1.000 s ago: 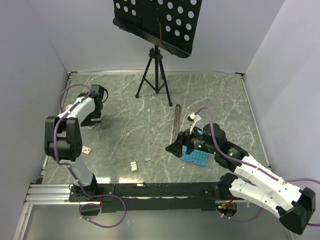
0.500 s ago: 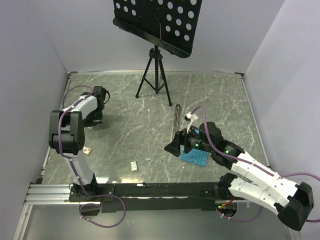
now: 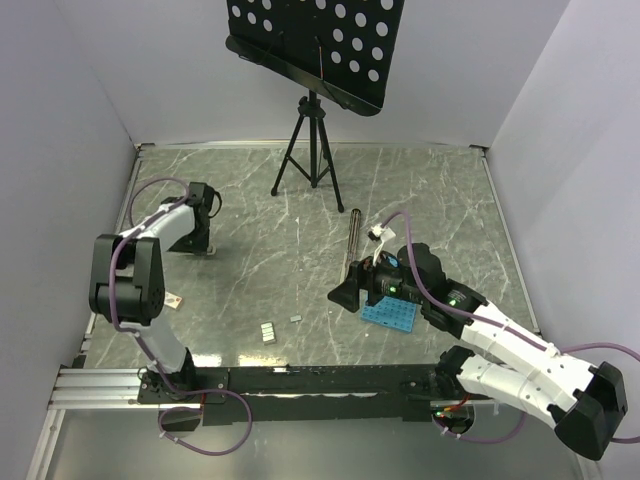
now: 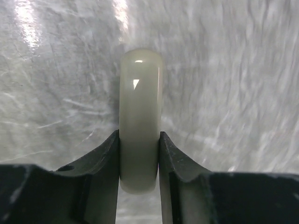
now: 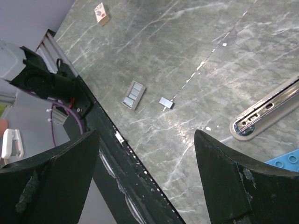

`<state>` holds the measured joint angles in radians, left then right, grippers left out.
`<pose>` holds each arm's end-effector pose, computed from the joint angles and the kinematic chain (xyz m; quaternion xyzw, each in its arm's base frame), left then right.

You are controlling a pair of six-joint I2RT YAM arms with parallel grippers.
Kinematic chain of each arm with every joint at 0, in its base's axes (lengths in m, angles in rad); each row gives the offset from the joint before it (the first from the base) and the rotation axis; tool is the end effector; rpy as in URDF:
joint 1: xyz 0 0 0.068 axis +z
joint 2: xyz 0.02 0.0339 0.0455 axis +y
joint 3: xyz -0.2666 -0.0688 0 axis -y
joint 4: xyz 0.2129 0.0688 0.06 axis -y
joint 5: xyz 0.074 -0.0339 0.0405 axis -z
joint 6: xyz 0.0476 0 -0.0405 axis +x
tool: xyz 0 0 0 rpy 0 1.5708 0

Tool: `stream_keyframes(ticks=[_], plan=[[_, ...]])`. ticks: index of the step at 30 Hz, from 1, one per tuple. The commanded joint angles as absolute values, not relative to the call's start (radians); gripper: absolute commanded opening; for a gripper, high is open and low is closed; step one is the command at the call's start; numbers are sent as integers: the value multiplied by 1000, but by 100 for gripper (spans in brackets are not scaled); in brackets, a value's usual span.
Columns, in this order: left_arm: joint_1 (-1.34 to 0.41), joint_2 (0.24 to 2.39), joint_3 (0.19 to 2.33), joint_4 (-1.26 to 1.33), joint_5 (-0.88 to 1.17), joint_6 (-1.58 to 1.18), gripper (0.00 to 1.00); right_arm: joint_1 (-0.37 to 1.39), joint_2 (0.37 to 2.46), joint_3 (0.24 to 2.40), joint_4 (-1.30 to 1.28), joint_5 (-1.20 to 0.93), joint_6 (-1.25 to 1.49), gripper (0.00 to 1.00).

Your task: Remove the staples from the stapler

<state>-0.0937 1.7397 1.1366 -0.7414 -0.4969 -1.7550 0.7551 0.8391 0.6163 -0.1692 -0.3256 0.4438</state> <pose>0.3010 -0.0055 0.1921 -0.7298 0.6290 0.0598 0.2610 0.1154 0.1295 0.2778 -0.2162 0.7964 0.4207 0.3769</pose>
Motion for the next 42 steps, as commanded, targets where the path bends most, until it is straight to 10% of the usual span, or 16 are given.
stream_keyframes(ticks=[1,7,19,42], plan=[[-132,1626,1112,-680,-443,-1513,1,762,851,637,-159,-297,426,89],[-233,1392,953,-447,-321,-1169,1,756,857,634,-52,-396,451,89],[-362,924,578,278,549,-871,1,695,1009,617,334,-667,603,90],[-462,819,477,376,529,-925,1,847,1164,793,106,-244,463,71]])
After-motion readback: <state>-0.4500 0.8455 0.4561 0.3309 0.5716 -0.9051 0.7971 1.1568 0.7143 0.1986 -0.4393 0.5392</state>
